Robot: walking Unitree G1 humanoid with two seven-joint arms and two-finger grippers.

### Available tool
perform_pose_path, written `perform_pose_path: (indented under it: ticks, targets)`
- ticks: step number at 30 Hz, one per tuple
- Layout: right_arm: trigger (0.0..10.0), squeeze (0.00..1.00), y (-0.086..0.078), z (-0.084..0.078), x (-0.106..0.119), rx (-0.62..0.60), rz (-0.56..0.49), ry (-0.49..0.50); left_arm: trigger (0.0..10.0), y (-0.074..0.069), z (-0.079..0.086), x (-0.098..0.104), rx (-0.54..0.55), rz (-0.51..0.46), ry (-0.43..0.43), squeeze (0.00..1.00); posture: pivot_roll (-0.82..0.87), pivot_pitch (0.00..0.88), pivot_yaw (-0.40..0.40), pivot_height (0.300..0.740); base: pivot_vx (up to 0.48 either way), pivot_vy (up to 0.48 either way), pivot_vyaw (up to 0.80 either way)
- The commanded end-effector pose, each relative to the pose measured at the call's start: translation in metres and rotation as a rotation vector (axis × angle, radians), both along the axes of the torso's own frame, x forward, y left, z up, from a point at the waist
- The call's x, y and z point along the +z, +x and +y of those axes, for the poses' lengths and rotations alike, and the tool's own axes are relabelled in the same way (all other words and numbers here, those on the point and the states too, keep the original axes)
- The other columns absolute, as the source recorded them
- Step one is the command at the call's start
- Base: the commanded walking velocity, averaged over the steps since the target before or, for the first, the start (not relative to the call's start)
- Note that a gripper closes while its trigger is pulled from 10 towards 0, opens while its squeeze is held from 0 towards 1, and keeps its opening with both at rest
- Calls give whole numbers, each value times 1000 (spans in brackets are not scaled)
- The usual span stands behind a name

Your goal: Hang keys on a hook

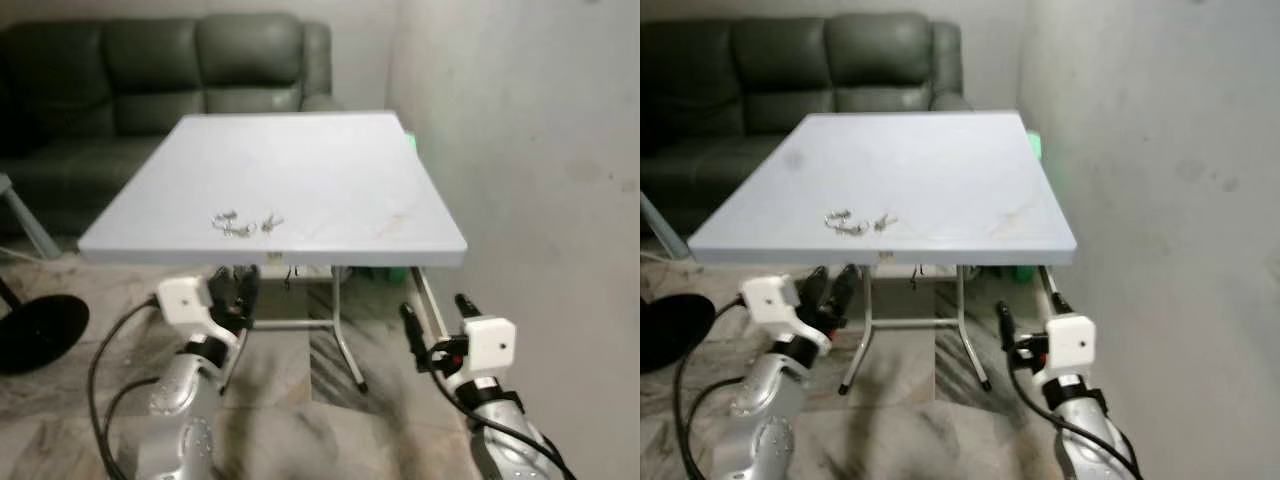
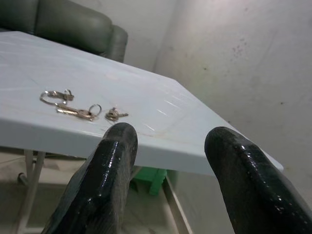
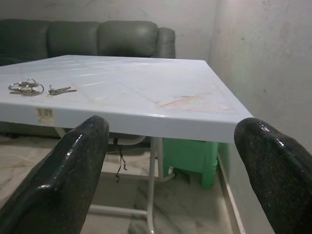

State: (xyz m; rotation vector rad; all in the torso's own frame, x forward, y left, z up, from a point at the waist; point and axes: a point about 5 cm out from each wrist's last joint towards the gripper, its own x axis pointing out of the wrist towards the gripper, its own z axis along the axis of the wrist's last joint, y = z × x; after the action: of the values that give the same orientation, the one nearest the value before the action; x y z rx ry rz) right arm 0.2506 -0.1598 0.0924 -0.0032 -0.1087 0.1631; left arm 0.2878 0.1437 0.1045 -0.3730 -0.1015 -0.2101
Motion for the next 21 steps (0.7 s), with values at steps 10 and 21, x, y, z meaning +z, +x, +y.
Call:
perform_pose_path:
  ticks: [10,21]
  targets:
    - [10000,0,4,9,5,32,-16,17,10000,4,6,5,8,-16,11,0,17,0,-1,740,0,480,0]
    - [10000,0,3,9,5,33,-15,16,10000,6,6,6,0,-19,13,0,15,0,0,740,0,480,0]
